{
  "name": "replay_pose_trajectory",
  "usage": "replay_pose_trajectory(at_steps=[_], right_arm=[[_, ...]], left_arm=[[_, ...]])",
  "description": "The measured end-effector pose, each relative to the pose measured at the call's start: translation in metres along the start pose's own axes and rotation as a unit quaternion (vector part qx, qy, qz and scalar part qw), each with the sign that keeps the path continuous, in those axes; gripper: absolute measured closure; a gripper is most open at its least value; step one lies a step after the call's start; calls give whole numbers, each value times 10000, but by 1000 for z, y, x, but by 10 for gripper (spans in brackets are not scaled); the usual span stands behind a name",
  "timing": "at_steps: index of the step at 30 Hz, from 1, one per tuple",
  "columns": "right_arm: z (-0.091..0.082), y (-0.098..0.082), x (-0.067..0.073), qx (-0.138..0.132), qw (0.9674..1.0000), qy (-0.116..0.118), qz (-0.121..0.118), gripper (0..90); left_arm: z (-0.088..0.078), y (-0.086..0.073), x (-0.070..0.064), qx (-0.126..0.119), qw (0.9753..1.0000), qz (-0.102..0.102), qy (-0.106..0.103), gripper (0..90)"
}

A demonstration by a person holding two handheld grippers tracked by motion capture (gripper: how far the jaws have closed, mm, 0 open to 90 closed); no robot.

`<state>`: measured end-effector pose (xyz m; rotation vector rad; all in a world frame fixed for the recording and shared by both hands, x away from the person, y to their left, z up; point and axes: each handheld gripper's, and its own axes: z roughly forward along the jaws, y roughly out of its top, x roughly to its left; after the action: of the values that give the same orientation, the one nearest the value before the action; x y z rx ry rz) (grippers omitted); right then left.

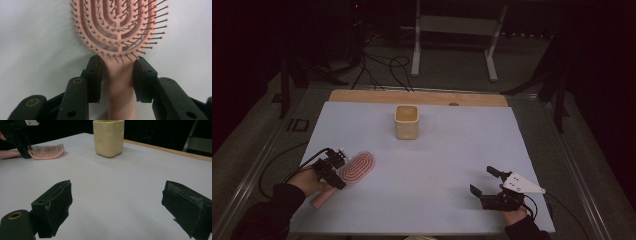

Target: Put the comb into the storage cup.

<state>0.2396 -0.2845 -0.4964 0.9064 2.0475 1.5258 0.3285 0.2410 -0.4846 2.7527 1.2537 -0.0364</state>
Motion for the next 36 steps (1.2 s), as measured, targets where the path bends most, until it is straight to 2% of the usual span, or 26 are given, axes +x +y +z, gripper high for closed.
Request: replay_pose_trajectory(at_steps=[4, 5, 8, 13, 15, 19, 22, 23, 24, 29, 30, 34, 36], right_arm=[[0, 0, 0, 31, 10000, 1, -15, 89], [0, 0, 0, 20, 10000, 5, -31, 89], [0, 0, 0, 22, 10000, 4, -8, 88], [0, -1, -1, 18, 10000, 0, 2, 89], [0, 0, 0, 15, 10000, -3, -4, 89], [1, -1, -1, 19, 10000, -13, 1, 89], [0, 0, 0, 24, 10000, -15, -6, 89], [1, 0, 0, 31, 10000, -17, 2, 89], [1, -1, -1, 34, 10000, -11, -11, 89], [1, -1, -1, 27, 10000, -16, -2, 89], [1, -1, -1, 32, 10000, -13, -2, 89], [0, 0, -1, 7, 10000, -13, 5, 89], [1, -1, -1, 25, 10000, -8, 2, 89]], left_arm=[[0, 1, -1, 39, 9999, -84, 52, 694], [0, 3, -1, 96, 9999, -11, 94, 700], [0, 4, -2, 139, 9998, 16, 125, 705], [0, 2, -2, 75, 9999, 54, 143, 708], [-1, -1, -3, -35, 9998, 67, 159, 709], [-3, -2, -3, -256, 9997, 7, 18, 709], [-6, -2, -4, -382, 9993, 14, -10, 709], [-10, -1, -5, -541, 9985, 0, -28, 709], [-12, -1, -6, -590, 9982, 10, -65, 709], [-17, 2, -12, -782, 9969, 67, -17, 709], [-18, 5, -15, -863, 9962, 140, -34, 709], [-20, 9, -22, -937, 9953, 253, -28, 709], [-22, 13, -29, -1058, 9938, 330, -47, 709]])
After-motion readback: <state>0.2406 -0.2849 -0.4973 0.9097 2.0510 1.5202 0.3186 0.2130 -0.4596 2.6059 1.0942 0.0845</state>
